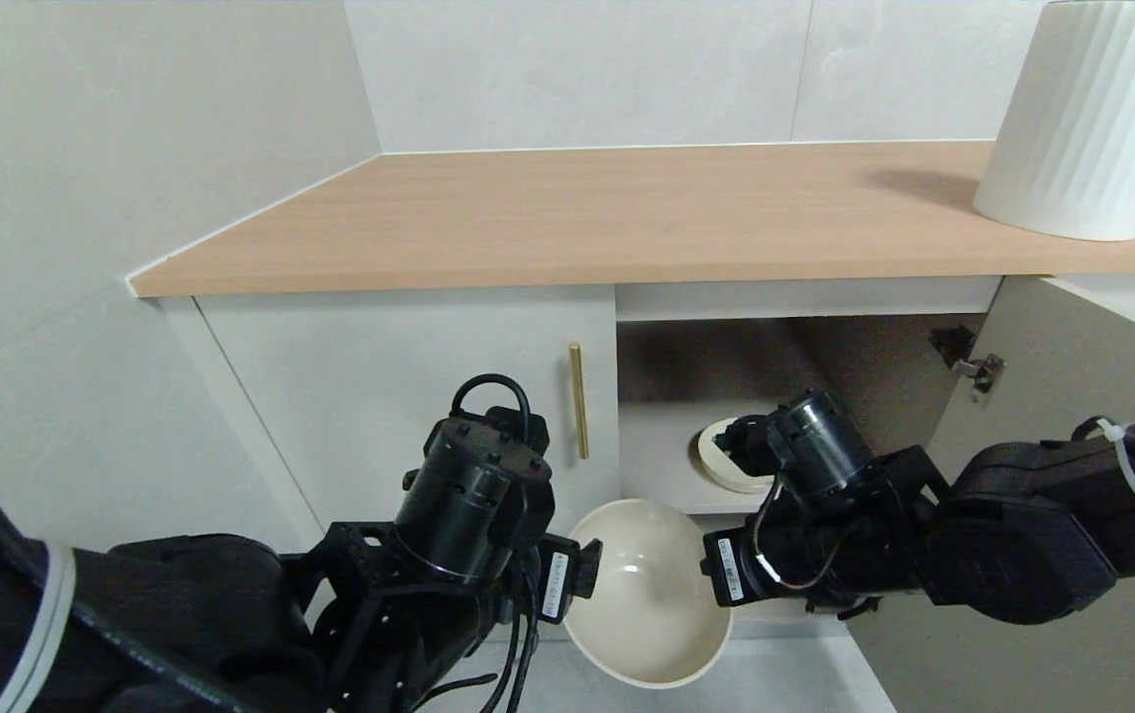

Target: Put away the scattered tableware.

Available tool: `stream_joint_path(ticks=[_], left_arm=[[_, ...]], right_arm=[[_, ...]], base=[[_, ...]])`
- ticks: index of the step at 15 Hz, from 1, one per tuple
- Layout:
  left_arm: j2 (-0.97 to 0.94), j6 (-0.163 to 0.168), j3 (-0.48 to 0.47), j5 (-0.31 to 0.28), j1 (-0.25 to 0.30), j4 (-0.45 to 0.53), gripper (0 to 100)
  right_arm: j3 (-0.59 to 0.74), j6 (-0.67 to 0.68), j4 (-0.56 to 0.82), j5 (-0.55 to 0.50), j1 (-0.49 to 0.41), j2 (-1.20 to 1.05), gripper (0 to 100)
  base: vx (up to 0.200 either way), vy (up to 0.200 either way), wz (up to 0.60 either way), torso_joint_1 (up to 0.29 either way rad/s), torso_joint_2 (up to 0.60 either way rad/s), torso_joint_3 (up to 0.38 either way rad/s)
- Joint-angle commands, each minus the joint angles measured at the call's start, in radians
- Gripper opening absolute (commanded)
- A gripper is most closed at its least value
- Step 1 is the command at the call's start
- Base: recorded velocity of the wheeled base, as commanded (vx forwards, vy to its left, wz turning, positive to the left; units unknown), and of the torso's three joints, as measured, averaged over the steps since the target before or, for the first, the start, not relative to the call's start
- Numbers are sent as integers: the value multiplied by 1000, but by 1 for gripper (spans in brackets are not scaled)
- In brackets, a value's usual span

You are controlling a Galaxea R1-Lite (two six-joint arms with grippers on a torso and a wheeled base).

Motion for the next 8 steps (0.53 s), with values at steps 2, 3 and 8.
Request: stream_joint_path(ticks=[2, 3, 8], left_arm=[[-15, -1, 3, 2, 2, 1, 100], [-15, -1, 3, 2, 2, 1, 100], [-16, -13, 3, 2, 5, 1, 100]], right_arm=[[-70, 99, -3, -20, -110, 65, 0], [-97, 144, -6, -56, -151, 104, 0], [-166, 267, -155, -210, -277, 223, 0]], base=[[0, 0, 0, 0, 0, 0], [0, 0, 0, 0, 0, 0], [0, 0, 0, 0, 0, 0]])
